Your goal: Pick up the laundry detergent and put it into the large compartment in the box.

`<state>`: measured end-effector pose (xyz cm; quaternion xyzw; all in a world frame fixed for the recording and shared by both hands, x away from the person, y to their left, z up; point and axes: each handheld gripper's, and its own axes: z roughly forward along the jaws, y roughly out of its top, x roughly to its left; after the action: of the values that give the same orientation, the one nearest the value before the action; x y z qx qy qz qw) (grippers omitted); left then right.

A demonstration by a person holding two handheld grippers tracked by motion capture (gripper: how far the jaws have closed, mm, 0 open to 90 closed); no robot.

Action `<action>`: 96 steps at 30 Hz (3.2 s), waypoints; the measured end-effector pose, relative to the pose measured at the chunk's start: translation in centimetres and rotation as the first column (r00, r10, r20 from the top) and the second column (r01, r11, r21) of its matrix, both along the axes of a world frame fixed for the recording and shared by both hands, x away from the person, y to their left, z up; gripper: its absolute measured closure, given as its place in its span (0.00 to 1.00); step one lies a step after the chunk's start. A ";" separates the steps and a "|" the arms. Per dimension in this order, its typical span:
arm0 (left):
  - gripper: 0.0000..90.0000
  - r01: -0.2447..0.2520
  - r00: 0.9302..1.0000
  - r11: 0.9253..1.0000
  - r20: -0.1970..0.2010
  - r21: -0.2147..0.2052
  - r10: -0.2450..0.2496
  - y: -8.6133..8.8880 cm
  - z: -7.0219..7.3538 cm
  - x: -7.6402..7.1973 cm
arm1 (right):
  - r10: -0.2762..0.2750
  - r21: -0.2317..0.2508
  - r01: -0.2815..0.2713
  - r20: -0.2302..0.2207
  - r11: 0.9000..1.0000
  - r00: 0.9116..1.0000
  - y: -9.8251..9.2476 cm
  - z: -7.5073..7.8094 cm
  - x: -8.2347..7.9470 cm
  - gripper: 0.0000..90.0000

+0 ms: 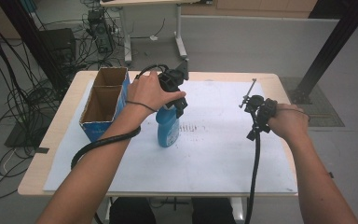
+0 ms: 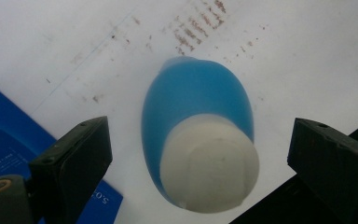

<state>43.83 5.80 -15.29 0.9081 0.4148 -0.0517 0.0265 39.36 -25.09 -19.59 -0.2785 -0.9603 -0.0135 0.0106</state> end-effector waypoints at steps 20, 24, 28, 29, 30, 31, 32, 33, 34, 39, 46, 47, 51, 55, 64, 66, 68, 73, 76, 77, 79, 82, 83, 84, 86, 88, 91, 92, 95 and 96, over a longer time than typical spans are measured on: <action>0.08 0.002 1.000 1.000 -0.007 0.004 -0.002 -0.7 -0.8 -0.2 | -0.006 0.001 0.006 -0.001 1.000 1.000 -0.1 -0.2 0.1 0.04; 0.08 0.002 1.000 1.000 -0.008 0.006 -0.002 -0.7 -0.7 -0.2 | -0.009 -0.006 0.009 0.000 1.000 1.000 -0.1 0.0 0.1 0.04; 0.07 0.004 1.000 1.000 -0.011 0.005 -0.004 -0.8 -0.6 -0.1 | -0.008 -0.004 0.008 -0.001 1.000 1.000 -0.2 0.0 0.1 0.04; 0.08 0.005 1.000 1.000 -0.011 0.001 -0.005 -0.7 -0.6 -0.1 | -0.004 -0.010 0.004 -0.003 1.000 1.000 -0.1 0.0 0.2 0.04; 0.08 0.005 1.000 1.000 -0.011 0.001 -0.005 -0.7 -0.6 -0.1 | -0.004 -0.010 0.004 -0.003 1.000 1.000 -0.1 0.0 0.2 0.04; 0.08 0.005 1.000 1.000 -0.011 0.000 -0.005 -0.7 -0.6 -0.1 | -0.006 -0.008 0.006 -0.002 1.000 1.000 -0.1 0.0 0.1 0.04; 0.07 0.005 1.000 1.000 -0.012 -0.003 -0.005 -0.7 -0.6 -0.1 | -0.002 -0.005 0.001 -0.002 1.000 1.000 -0.2 0.0 0.2 0.04; 0.07 0.004 1.000 1.000 -0.014 -0.004 -0.004 -0.7 -0.6 -0.1 | -0.003 -0.004 0.003 0.000 1.000 1.000 -0.1 0.0 0.1 0.04; 0.07 0.004 1.000 1.000 -0.014 -0.003 -0.004 -0.7 -0.6 -0.1 | -0.004 -0.004 0.004 0.000 1.000 1.000 -0.1 0.0 0.1 0.04; 0.07 0.005 1.000 1.000 -0.018 -0.009 -0.006 -0.6 -0.6 0.0 | -0.003 -0.005 0.003 -0.002 1.000 1.000 -0.1 0.0 0.1 0.04; 0.07 0.005 1.000 1.000 -0.026 -0.012 -0.005 -0.6 -0.6 0.0 | -0.004 0.000 0.004 -0.005 1.000 1.000 -0.2 -0.1 0.2 0.04; 0.07 0.008 1.000 1.000 -0.022 -0.011 -0.008 -0.7 -0.6 0.0 | -0.003 0.001 0.003 -0.006 1.000 1.000 -0.2 -0.2 0.2 0.04; 0.07 0.009 1.000 1.000 -0.021 -0.019 -0.010 -0.6 -0.4 0.0 | -0.006 -0.001 0.006 -0.005 1.000 1.000 -0.2 -0.1 0.2 0.04; 0.06 0.014 1.000 1.000 -0.022 -0.025 -0.014 -0.4 -0.3 0.0 | -0.003 -0.003 0.003 -0.003 1.000 1.000 -0.1 -0.1 0.2 0.04; 0.06 0.016 1.000 0.999 -0.025 -0.030 -0.017 -0.3 -0.5 0.0 | -0.004 -0.002 0.004 -0.005 1.000 1.000 -0.1 0.0 0.2 0.04; 0.06 0.015 1.000 0.999 -0.024 -0.033 -0.016 -0.3 -0.4 0.0 | -0.008 -0.004 0.008 -0.002 1.000 1.000 -0.1 -0.1 0.1 0.04; 0.05 0.015 1.000 0.999 -0.024 -0.032 -0.015 -0.3 -0.4 0.1 | -0.009 -0.004 0.009 -0.004 1.000 1.000 -0.2 -0.1 0.2 0.05; 0.05 0.018 0.999 0.999 -0.029 -0.029 -0.019 -0.3 -0.4 0.1 | -0.007 -0.002 0.007 -0.003 1.000 1.000 -0.1 -0.1 0.1 0.04; 0.06 0.017 1.000 0.999 -0.024 -0.027 -0.018 -0.4 -0.4 0.0 | -0.009 -0.004 0.009 0.000 1.000 1.000 -0.1 0.0 0.1 0.04; 0.06 0.016 1.000 0.999 -0.025 -0.029 -0.017 -0.4 -0.4 0.0 | -0.007 -0.004 0.007 0.001 1.000 1.000 -0.1 0.1 0.1 0.04; 0.06 0.015 0.999 0.999 -0.028 -0.030 -0.016 -0.4 -0.5 0.1 | -0.003 -0.005 0.003 0.001 1.000 1.000 0.0 0.1 0.1 0.04; 0.06 0.019 0.999 0.999 -0.029 -0.026 -0.020 -0.4 -0.5 0.1 | -0.008 -0.007 0.008 0.000 1.000 1.000 0.0 0.0 0.1 0.04; 0.06 0.019 0.999 0.999 -0.029 -0.026 -0.020 -0.4 -0.5 0.1 | -0.008 -0.007 0.008 -0.001 1.000 1.000 0.0 0.0 0.1 0.04; 0.06 0.017 1.000 1.000 -0.024 -0.026 -0.017 -0.3 -0.4 0.0 | -0.008 -0.007 0.008 -0.001 1.000 1.000 0.1 -0.1 0.1 0.05; 0.06 0.020 0.999 0.999 -0.025 -0.027 -0.021 -0.3 -0.4 0.1 | -0.006 -0.006 0.006 0.001 1.000 1.000 0.0 -0.1 0.1 0.04; 0.06 0.021 0.999 1.000 -0.024 -0.023 -0.022 -0.4 -0.4 0.1 | -0.006 -0.009 0.006 -0.002 1.000 1.000 0.1 -0.1 0.1 0.05; 0.06 0.022 0.999 0.999 -0.025 -0.026 -0.023 -0.4 -0.4 0.1 | -0.005 -0.009 0.005 0.001 1.000 1.000 0.1 -0.1 0.1 0.04; 0.06 0.021 0.999 0.999 -0.025 -0.024 -0.022 -0.4 -0.4 0.1 | -0.009 -0.011 0.009 -0.002 1.000 1.000 0.2 0.0 0.1 0.04; 0.06 0.017 1.000 1.000 -0.025 -0.026 -0.017 -0.3 -0.4 0.1 | -0.008 -0.014 0.008 0.000 1.000 1.000 0.2 0.0 0.1 0.04; 0.06 0.012 1.000 1.000 -0.024 -0.029 -0.013 -0.2 -0.4 0.1 | -0.008 -0.011 0.008 -0.002 1.000 1.000 0.2 0.0 0.1 0.04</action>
<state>43.94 5.60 -15.70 0.9095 0.4085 -0.0687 0.0341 39.49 -24.89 -19.60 -0.2824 -0.9592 -0.0078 0.0100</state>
